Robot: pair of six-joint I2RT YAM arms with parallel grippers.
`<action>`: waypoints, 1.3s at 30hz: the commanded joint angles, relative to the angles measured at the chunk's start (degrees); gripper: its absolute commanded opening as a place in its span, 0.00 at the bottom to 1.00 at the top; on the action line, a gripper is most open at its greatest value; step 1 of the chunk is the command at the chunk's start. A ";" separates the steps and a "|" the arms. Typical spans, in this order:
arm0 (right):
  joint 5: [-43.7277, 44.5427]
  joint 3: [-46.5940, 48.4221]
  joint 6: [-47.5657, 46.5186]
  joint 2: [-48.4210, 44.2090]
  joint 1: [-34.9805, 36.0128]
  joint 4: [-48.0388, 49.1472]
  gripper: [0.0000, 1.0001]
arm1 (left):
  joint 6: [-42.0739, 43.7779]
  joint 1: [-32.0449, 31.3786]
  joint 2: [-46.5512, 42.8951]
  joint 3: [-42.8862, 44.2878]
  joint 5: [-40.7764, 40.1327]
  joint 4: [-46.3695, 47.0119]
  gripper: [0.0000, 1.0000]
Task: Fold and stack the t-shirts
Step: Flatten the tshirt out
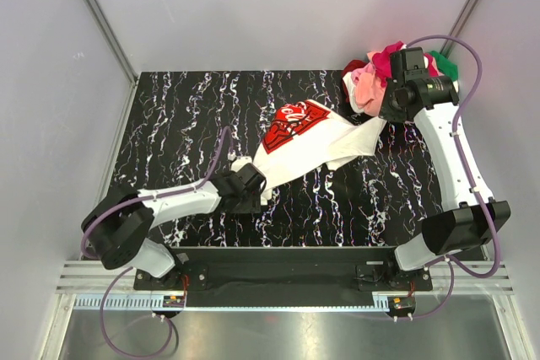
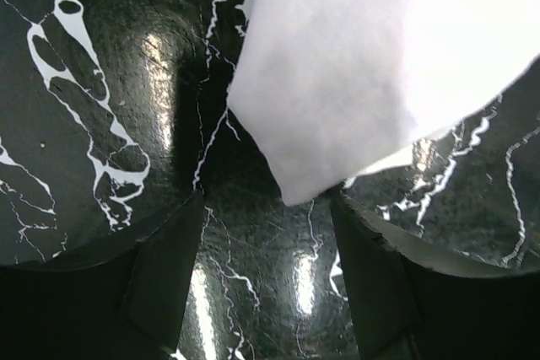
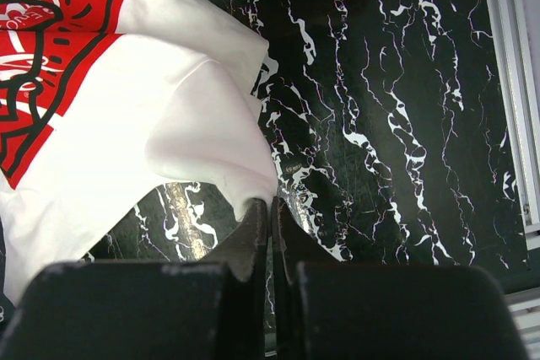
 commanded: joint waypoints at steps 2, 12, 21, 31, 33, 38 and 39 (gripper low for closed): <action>-0.70 0.08 -1.15 0.23 -0.44 2.08 0.00 | 0.43 -0.01 1.46 3.18 -4.83 4.11 0.63; -1.67 -0.09 -1.41 0.67 -0.44 2.17 0.00 | 0.08 -0.01 -0.38 2.92 -3.79 6.31 0.65; -2.37 -0.01 -1.41 1.11 -0.53 2.35 0.00 | -3.53 -0.01 -6.53 -1.57 -2.11 7.63 0.67; -2.81 -0.18 -1.41 1.81 -0.44 2.52 0.00 | -1.94 0.17 -0.39 0.10 -4.75 8.42 0.59; -2.72 -0.27 -1.33 1.81 -0.44 2.52 0.00 | -1.59 0.43 0.67 0.63 -5.02 9.11 0.53; -3.16 -0.36 -1.41 2.08 -0.44 2.79 0.00 | 1.04 0.52 1.99 3.35 -6.42 9.39 0.12; -3.16 -0.36 -1.24 2.08 -0.53 2.79 0.00 | 2.09 0.61 1.73 3.79 -6.94 8.69 0.00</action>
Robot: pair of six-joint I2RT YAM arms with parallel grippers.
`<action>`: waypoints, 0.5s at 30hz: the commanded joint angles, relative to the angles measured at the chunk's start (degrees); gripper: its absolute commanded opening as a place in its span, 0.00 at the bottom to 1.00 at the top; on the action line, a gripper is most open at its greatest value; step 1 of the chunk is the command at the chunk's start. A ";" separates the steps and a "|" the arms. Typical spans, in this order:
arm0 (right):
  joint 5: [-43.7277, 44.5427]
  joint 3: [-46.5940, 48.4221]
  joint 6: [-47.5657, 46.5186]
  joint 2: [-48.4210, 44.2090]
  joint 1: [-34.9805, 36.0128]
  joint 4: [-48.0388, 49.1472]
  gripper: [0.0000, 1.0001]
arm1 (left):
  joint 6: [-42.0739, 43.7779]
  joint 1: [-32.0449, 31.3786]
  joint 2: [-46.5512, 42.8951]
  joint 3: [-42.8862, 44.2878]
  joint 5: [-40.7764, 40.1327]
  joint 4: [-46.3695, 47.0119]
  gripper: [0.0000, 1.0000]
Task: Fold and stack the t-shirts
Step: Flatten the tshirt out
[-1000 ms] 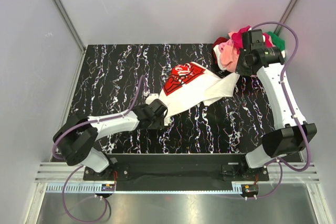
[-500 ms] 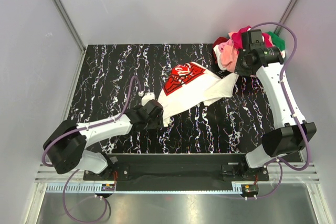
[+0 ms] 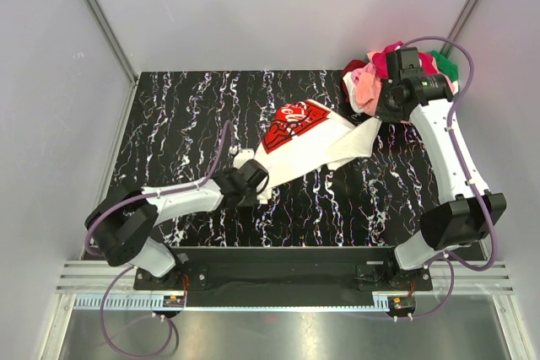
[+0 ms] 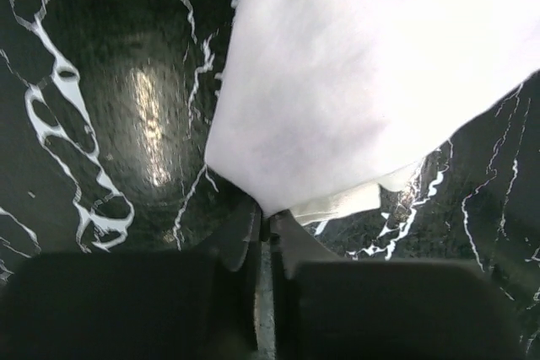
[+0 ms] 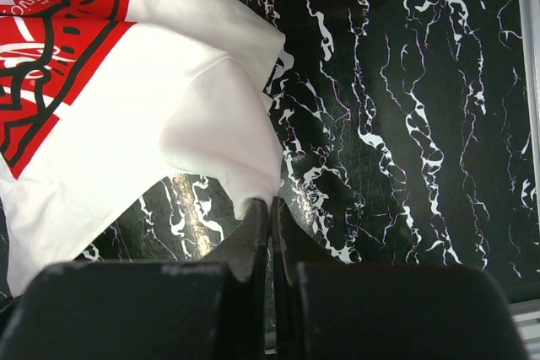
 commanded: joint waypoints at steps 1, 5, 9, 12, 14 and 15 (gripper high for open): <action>-0.95 -0.01 -0.60 -0.09 -0.42 1.71 0.00 | 3.08 0.37 -0.37 4.32 -4.72 1.39 0.00; -2.44 0.08 0.01 -1.49 -0.42 1.71 0.00 | 7.21 0.81 -6.58 7.48 -7.44 -3.26 0.00; -4.99 2.62 1.68 -5.26 -0.42 1.63 0.00 | 15.19 0.98 -15.29 15.91 -13.50 -17.03 0.00; -5.44 7.27 3.43 -9.13 -0.42 1.72 0.00 | 22.04 1.34 -21.63 25.39 -18.42 -25.13 0.00; -5.08 11.05 4.66 -12.56 -0.42 1.98 0.00 | 25.57 1.42 -24.80 33.92 -21.42 -27.96 0.00; -5.61 12.63 5.71 -15.35 -0.42 3.02 0.00 | 28.20 1.42 -25.68 37.08 -22.64 -30.50 0.00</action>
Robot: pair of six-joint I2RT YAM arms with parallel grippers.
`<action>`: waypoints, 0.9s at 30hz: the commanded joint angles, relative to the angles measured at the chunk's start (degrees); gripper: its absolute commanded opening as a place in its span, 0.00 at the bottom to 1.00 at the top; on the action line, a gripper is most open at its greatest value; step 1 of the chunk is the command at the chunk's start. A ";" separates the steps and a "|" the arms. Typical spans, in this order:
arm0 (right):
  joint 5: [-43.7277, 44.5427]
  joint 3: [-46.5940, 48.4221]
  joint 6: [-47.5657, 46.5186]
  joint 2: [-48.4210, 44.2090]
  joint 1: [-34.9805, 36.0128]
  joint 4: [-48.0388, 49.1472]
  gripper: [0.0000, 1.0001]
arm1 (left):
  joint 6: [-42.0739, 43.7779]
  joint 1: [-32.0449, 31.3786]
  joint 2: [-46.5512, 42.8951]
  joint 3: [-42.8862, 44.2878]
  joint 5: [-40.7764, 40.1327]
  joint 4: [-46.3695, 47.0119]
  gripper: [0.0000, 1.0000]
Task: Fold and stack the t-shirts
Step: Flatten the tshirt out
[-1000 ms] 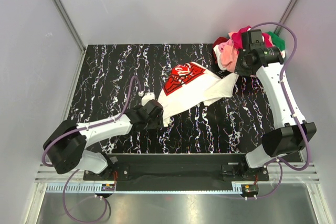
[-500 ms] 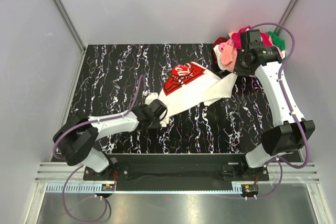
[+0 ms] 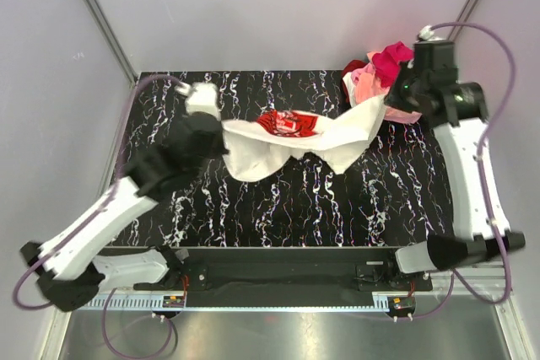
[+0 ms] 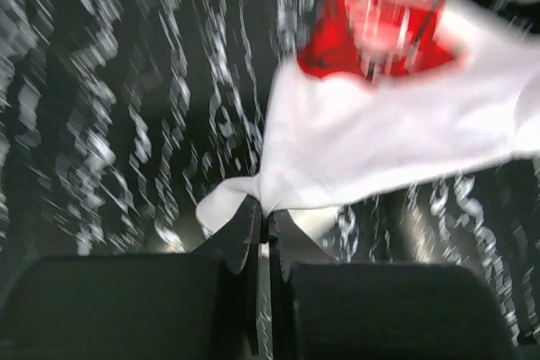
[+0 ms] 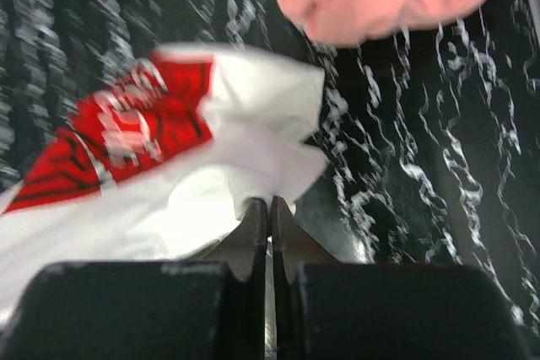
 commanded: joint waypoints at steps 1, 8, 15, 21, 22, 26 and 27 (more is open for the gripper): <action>-2.31 7.77 3.34 -11.29 -0.36 4.19 0.00 | 10.76 0.33 -6.36 12.03 -11.10 -9.78 0.00; -10.31 5.94 5.45 -26.40 -0.44 18.49 0.00 | 28.39 0.33 -15.41 26.91 -5.09 -3.50 0.00; -10.59 1.45 1.94 -41.78 -0.36 31.35 0.00 | 36.94 0.24 -21.84 32.07 8.10 -0.82 0.00; -10.14 8.47 -2.19 -37.51 -0.36 30.39 0.00 | 43.35 0.24 -21.75 33.50 8.65 1.19 0.00; -9.88 9.00 -2.54 -36.27 -0.36 30.39 0.00 | 44.33 0.33 -21.14 32.19 7.86 1.89 0.00; -9.00 13.30 -3.25 -26.01 -0.36 28.38 0.00 | 48.11 0.33 -17.80 27.37 5.48 5.84 0.00; -9.00 16.36 -3.34 -19.71 -0.36 27.24 0.00 | 48.99 0.33 -16.58 27.00 5.40 5.77 0.00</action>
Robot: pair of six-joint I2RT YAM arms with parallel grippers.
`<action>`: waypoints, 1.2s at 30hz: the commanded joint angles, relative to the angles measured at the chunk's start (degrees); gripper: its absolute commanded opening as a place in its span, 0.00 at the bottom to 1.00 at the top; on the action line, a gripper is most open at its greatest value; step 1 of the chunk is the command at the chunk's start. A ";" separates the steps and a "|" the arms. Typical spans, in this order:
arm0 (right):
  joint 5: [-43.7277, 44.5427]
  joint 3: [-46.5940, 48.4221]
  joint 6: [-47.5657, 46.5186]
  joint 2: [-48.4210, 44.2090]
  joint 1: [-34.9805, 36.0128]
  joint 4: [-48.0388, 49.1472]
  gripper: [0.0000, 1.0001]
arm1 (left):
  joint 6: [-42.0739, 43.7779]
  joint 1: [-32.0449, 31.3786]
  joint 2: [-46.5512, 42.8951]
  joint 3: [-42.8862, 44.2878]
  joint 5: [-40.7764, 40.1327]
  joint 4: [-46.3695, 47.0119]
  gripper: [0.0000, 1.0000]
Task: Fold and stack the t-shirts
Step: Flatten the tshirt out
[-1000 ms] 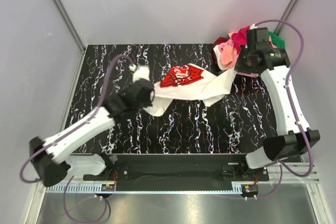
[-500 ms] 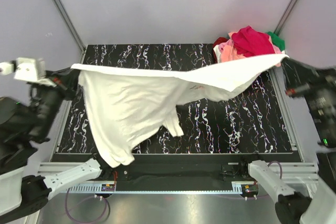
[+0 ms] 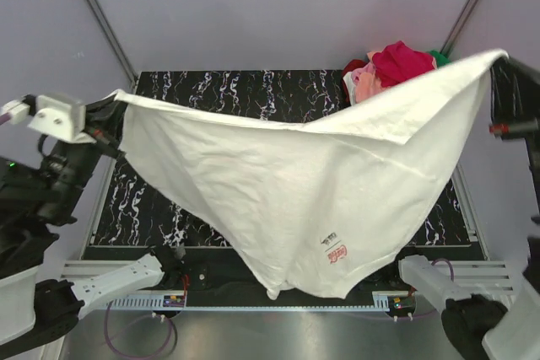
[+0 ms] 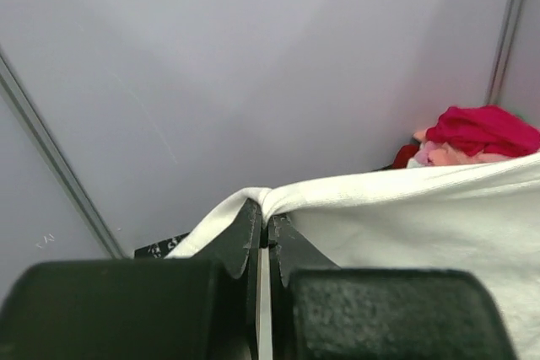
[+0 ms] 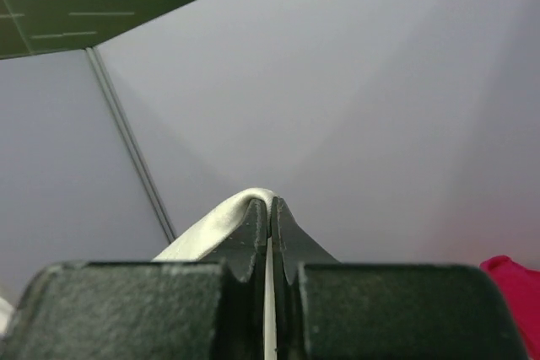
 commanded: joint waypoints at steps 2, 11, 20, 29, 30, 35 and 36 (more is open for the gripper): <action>2.28 7.45 -1.70 21.44 -0.23 -6.75 0.00 | 6.22 1.75 9.65 -2.71 -3.57 4.82 0.00; 8.87 38.06 -1.69 73.97 3.29 -23.67 0.51 | -17.98 43.32 48.28 2.78 19.19 1.90 0.29; 9.05 17.76 -2.40 67.72 6.63 -8.27 1.00 | -24.71 44.47 64.89 19.12 18.22 -8.90 0.99; 6.09 -5.46 1.53 58.23 15.15 -5.23 1.00 | -28.48 44.30 46.51 -12.76 19.98 -3.09 0.99; 4.24 -7.97 2.69 56.74 15.94 -3.56 1.00 | -28.67 44.30 44.75 -14.99 20.33 -2.21 0.99; -4.64 -6.26 4.29 64.16 20.60 -0.20 0.96 | -31.39 44.30 45.08 -23.01 19.98 0.34 0.99; -5.70 -4.32 3.93 66.20 21.30 -0.72 0.96 | -31.57 44.30 45.78 -24.58 20.07 0.78 0.99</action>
